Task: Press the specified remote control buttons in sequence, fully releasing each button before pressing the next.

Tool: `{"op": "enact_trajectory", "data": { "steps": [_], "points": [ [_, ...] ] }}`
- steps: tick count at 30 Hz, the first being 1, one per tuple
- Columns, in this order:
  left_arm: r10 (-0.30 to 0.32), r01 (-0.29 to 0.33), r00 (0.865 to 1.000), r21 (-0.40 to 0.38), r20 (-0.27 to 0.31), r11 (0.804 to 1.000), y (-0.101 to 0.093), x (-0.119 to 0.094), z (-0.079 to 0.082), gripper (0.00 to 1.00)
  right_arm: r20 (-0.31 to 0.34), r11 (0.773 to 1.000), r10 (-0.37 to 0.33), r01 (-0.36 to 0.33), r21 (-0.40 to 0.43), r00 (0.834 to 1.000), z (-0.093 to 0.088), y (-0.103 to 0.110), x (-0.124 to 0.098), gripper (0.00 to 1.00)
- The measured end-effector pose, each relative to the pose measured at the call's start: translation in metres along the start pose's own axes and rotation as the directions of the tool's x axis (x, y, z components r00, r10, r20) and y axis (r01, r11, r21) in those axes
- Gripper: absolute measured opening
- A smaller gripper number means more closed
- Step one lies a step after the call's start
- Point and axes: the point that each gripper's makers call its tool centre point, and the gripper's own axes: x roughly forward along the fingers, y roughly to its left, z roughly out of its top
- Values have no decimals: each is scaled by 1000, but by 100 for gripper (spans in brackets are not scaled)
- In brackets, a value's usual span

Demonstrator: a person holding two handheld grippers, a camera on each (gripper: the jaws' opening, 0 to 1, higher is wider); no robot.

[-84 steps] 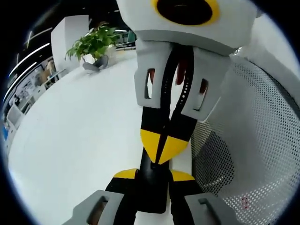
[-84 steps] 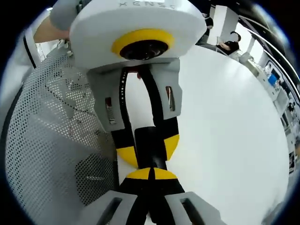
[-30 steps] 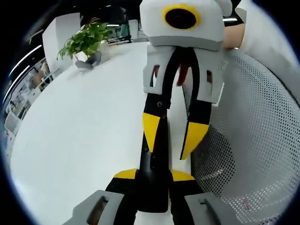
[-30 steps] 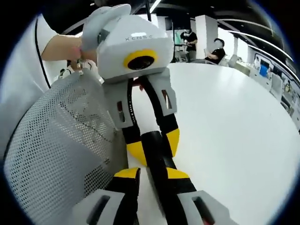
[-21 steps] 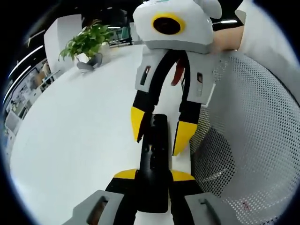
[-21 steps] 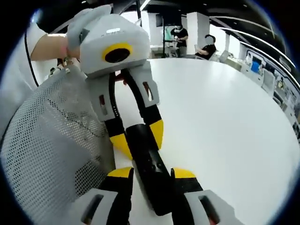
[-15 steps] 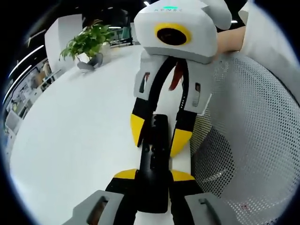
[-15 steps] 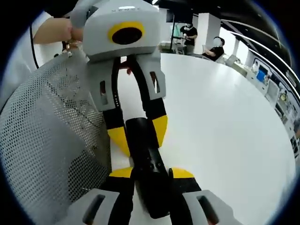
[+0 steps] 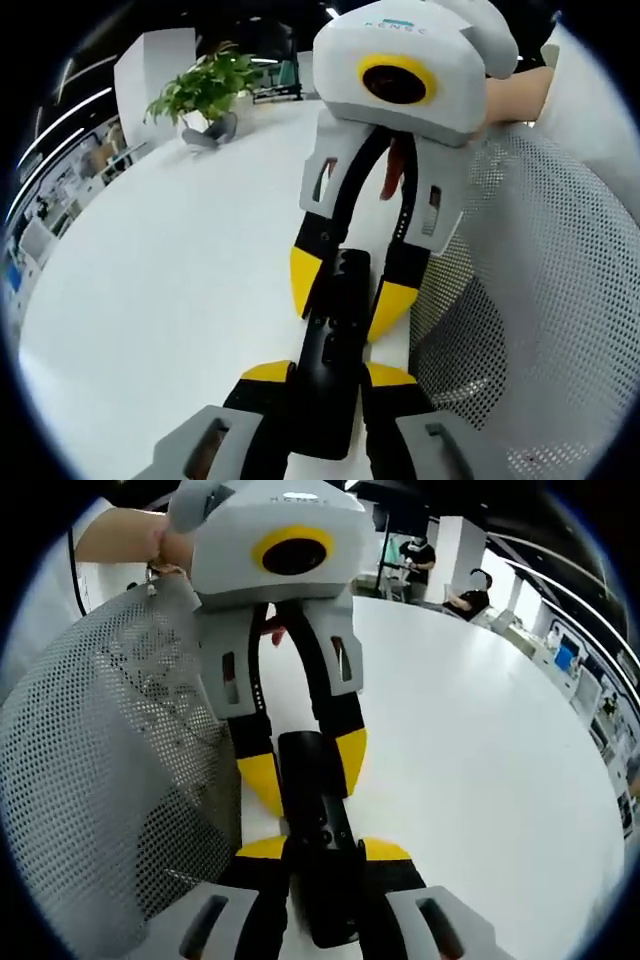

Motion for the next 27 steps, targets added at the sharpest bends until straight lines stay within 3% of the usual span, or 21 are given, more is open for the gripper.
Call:
{"op": "enact_trajectory", "data": {
  "steps": [2, 6, 9, 12, 15, 18, 20, 21, 23, 24, 26, 27],
  "points": [
    [13, -13, 1000, -12, 8, 1000, 0, 1, 2, 26, 2, 1000, -2, 2, -1, 1000, 0, 0, 0, 23],
    [28, -27, 1000, -112, 5, 993, 1, -1, 1, 27, 9, 1000, 0, 0, 11, 1000, 0, 0, -1, 23],
    [72, -72, 997, -122, -12, 990, 7, -8, -2, 33, 15, 1000, 0, -1, 22, 1000, 0, -1, -1, 23],
    [110, -88, 991, -246, 77, 965, 8, -23, 13, 46, 38, 996, 3, -6, 87, 999, 0, -2, 0, 23],
    [161, -128, 981, -261, 107, 957, 13, -36, 18, 53, 37, 997, -1, -2, 75, 999, 0, -3, 0, 22],
    [257, -212, 956, -269, 143, 940, 19, -54, 23, 60, 34, 998, -6, 3, 69, 999, 1, -3, 0, 22],
    [335, -272, 924, -299, 183, 914, 27, -66, 27, 67, 34, 998, -5, 3, 66, 999, 1, -3, 0, 22],
    [385, -304, 903, -351, 188, 885, 32, -74, 27, 68, 34, 998, -6, 4, 67, 999, 1, -3, 0, 22],
    [442, -341, 872, -385, 211, 857, 38, -86, 28, 70, 35, 998, -7, 4, 68, 999, 1, -4, 0, 22],
    [480, -370, 848, -398, 226, 840, 41, -94, 28, 71, 36, 998, -7, 5, 69, 999, 1, -4, 1, 23],
    [531, -403, 814, -430, 235, 808, 45, -105, 27, 77, 38, 997, -12, 9, 72, 999, 1, -5, 1, 22],
    [567, -425, 784, -447, 253, 787, 48, -113, 27, 80, 39, 997, -14, 11, 71, 999, 1, -5, 1, 23]
  ]
}}
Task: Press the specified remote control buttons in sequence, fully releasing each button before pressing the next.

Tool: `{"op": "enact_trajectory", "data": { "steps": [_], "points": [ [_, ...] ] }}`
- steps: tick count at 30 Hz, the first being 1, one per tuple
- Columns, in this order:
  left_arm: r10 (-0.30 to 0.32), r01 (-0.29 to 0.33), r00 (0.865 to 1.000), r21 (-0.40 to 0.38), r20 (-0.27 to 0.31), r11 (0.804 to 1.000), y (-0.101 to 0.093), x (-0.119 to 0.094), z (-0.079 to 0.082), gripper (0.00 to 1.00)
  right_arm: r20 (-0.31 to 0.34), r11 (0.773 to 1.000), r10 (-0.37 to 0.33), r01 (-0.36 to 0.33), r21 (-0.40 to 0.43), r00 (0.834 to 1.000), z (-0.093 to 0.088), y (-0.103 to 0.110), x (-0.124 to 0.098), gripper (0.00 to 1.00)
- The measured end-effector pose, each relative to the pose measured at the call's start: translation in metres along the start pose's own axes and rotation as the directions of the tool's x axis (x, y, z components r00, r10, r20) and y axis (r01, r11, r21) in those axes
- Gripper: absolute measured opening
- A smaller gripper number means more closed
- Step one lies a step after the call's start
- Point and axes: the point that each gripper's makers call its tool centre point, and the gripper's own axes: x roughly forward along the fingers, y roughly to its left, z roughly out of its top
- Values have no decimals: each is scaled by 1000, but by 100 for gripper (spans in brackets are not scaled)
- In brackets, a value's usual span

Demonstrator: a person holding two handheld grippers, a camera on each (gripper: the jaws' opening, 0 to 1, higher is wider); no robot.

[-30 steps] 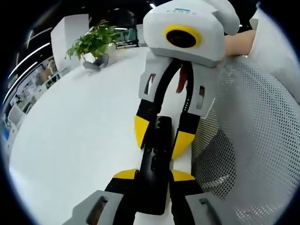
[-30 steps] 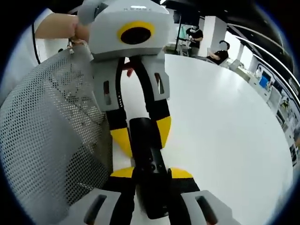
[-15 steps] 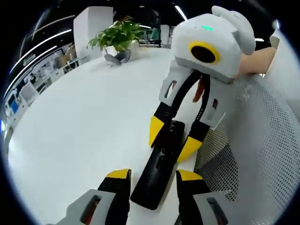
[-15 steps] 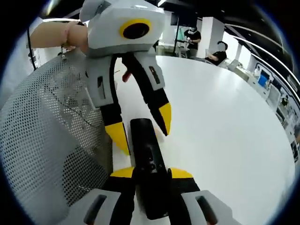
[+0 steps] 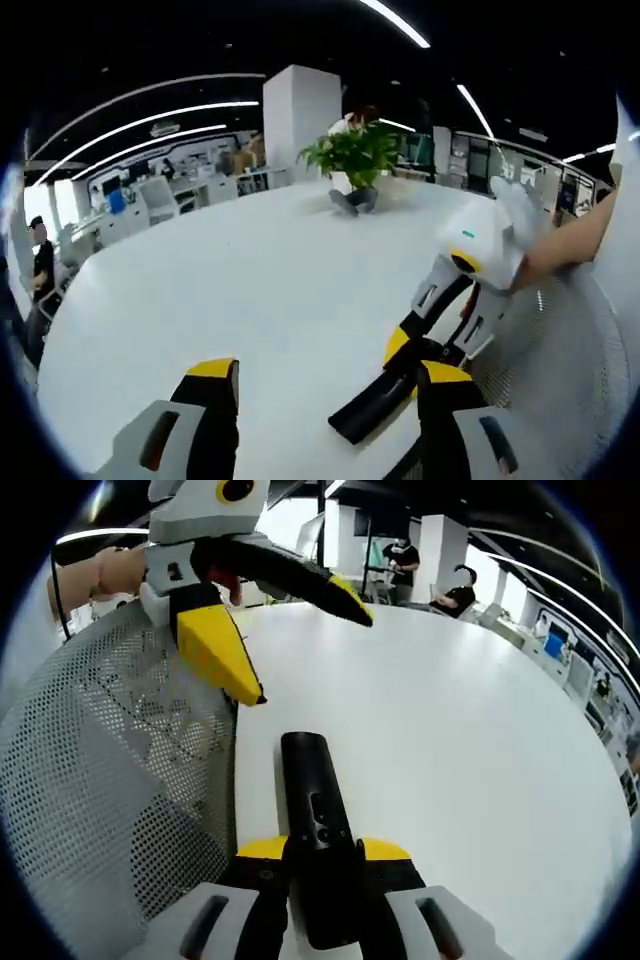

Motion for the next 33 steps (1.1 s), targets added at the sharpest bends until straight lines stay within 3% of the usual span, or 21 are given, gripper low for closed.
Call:
{"op": "enact_trajectory", "data": {
  "steps": [3, 7, 10, 14, 19, 21, 31, 33],
  "points": [
    [43, -41, 995, -24, 86, 999, 7, -9, 12, 89, 3, 1000, -2, 2, 5, 1000, 0, 0, 0, 23],
    [80, -78, 979, -21, 188, 997, 13, -14, 30, 100, 5, 1000, -5, 5, 9, 1000, 0, 0, 0, 23],
    [109, -85, 959, -100, 263, 991, 19, -22, 38, 100, 9, 1000, -7, 7, 15, 1000, 0, 0, 0, 23],
    [159, -85, 947, -260, 278, 962, 29, -28, 40, 100, 13, 1000, -12, 12, 22, 1000, 0, 0, 0, 23],
    [189, -121, 899, -189, 396, 974, 29, -42, 60, 100, 6, 999, -23, 23, 30, 1000, 1, 0, 1, 23],
    [190, -118, 892, -194, 411, 974, 29, -45, 62, 100, -2, 999, -27, 27, 34, 1000, 0, 0, 1, 23],
    [223, -130, 884, -242, 411, 961, 41, -47, 60, 100, -62, 995, -27, 32, 89, 998, -4, -1, -4, 22],
    [230, -131, 881, -253, 414, 958, 44, -48, 60, 100, -86, 998, -18, 23, 59, 996, -5, -2, -4, 22]
  ]
}}
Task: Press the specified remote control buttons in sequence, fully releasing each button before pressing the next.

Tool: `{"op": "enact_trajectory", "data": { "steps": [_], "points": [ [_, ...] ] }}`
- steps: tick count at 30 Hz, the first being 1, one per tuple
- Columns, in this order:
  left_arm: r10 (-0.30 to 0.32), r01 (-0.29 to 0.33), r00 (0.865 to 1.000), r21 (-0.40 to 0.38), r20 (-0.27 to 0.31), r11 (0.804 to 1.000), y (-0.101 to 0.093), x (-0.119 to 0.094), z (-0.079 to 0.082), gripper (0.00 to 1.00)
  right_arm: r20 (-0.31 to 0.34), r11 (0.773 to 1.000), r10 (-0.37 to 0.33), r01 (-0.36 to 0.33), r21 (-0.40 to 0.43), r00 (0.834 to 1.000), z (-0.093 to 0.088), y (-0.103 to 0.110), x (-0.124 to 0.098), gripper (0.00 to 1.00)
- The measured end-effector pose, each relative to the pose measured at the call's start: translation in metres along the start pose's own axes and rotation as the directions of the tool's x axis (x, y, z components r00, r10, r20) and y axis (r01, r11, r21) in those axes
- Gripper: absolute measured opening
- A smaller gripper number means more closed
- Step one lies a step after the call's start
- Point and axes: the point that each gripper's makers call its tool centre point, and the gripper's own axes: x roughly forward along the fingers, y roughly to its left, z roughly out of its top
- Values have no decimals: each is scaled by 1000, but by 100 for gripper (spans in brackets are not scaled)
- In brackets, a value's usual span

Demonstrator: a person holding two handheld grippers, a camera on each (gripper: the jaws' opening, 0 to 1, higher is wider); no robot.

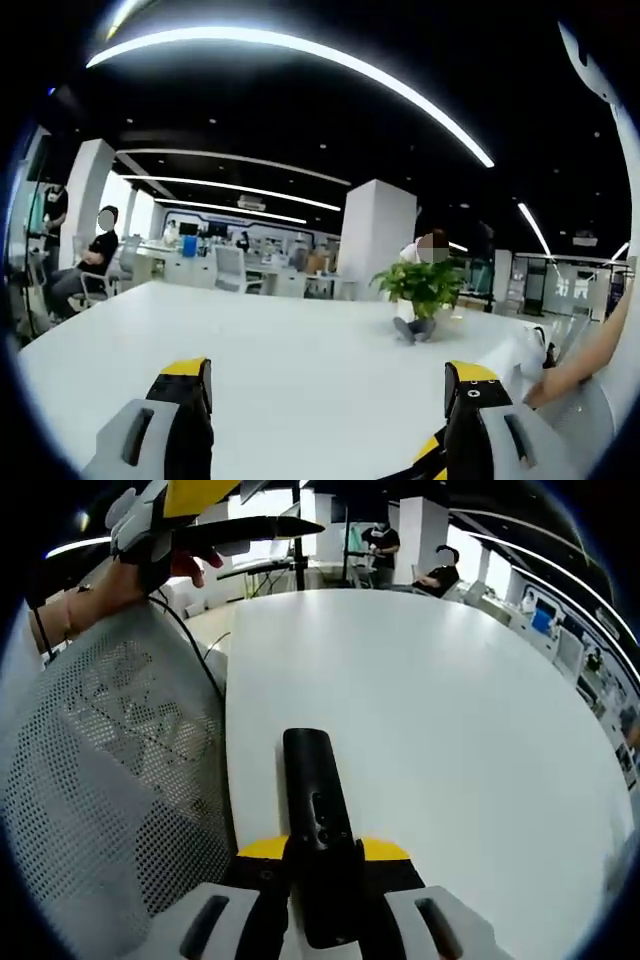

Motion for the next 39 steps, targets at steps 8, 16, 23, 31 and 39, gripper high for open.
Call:
{"op": "enact_trajectory", "data": {
  "steps": [8, 16, 23, 31, 39],
  "points": [
    [-28, 28, 1000, -19, 14, 999, -5, 1, 3, 100, -34, 1000, -7, 6, -17, 999, -5, -15, -3, 22],
    [-17, 18, 999, -35, 28, 999, -2, 0, 5, 100, -51, 999, -8, 6, -32, 999, -6, -31, -2, 22],
    [-20, 20, 1000, -32, 19, 999, -3, 1, 3, 100, -57, 1000, -8, 6, -31, 998, -4, -48, -1, 22],
    [-25, 25, 1000, -31, 8, 999, -4, 2, 1, 100, -71, 1000, -5, 3, -31, 997, -4, -68, 0, 22],
    [-25, 25, 1000, -31, 4, 999, -4, 2, 0, 100, -97, 999, 4, -9, -43, 995, -4, -91, 1, 22]
  ]
}}
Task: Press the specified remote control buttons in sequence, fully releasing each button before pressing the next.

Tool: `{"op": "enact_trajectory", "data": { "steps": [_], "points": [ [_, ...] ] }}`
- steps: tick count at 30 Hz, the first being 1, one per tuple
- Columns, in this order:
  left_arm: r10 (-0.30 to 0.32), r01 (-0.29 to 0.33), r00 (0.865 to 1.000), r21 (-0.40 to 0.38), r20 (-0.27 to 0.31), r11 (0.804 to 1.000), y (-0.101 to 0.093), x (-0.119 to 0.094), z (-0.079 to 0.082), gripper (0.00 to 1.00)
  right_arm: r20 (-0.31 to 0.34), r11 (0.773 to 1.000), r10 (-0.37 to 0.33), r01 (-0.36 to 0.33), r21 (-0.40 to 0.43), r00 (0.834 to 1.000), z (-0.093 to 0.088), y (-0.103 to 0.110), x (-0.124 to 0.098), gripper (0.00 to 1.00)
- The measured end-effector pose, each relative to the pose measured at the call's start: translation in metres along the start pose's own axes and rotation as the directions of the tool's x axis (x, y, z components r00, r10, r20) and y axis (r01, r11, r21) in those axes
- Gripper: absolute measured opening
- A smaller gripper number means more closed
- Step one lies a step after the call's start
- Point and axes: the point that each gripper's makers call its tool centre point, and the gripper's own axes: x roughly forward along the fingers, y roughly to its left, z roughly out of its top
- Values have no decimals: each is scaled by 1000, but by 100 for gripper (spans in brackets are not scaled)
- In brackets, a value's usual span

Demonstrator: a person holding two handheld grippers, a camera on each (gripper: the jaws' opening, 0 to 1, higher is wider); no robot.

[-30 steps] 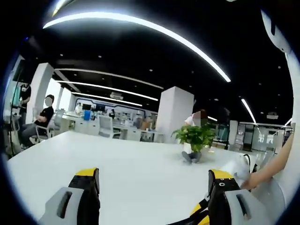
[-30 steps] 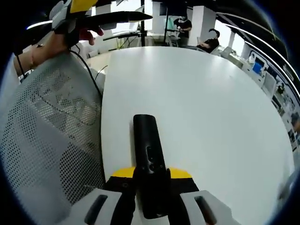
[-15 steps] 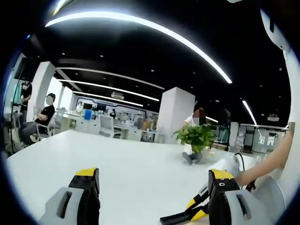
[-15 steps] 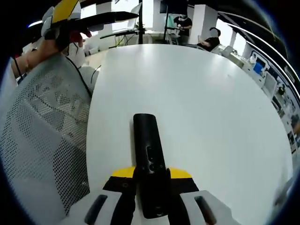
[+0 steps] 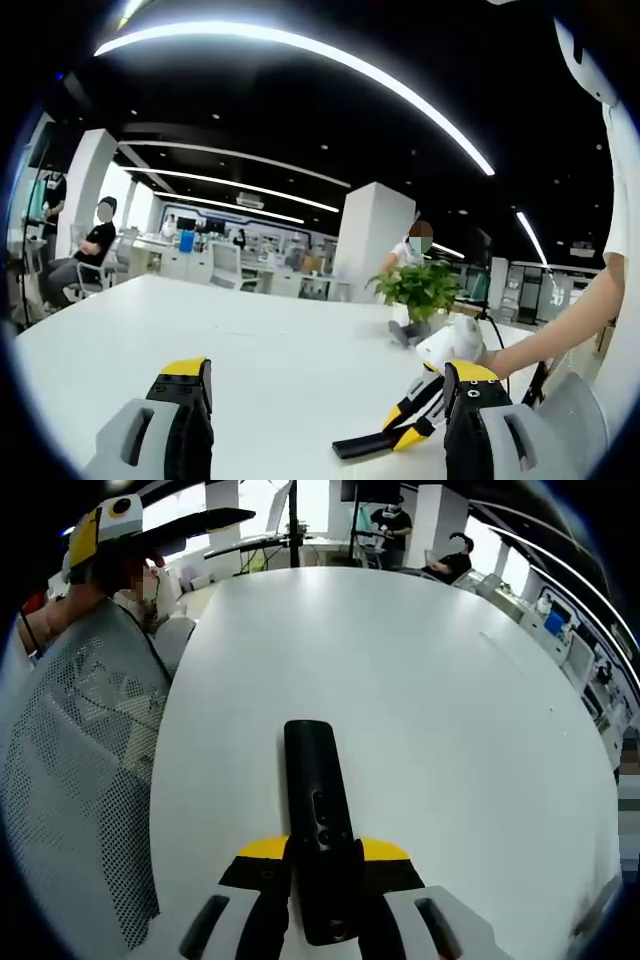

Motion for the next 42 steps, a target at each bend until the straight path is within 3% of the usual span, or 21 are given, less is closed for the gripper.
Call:
{"op": "enact_trajectory", "data": {
  "steps": [33, 42],
  "points": [
    [4, -4, 1000, -14, -8, 1000, 2, -1, -3, 100, -97, 997, 58, -63, -48, 994, 6, -88, 4, 22],
    [-3, 3, 999, 2, -35, 1000, -1, 1, -9, 100, -115, 996, 56, -64, -62, 992, 11, -107, 7, 22]
  ]
}}
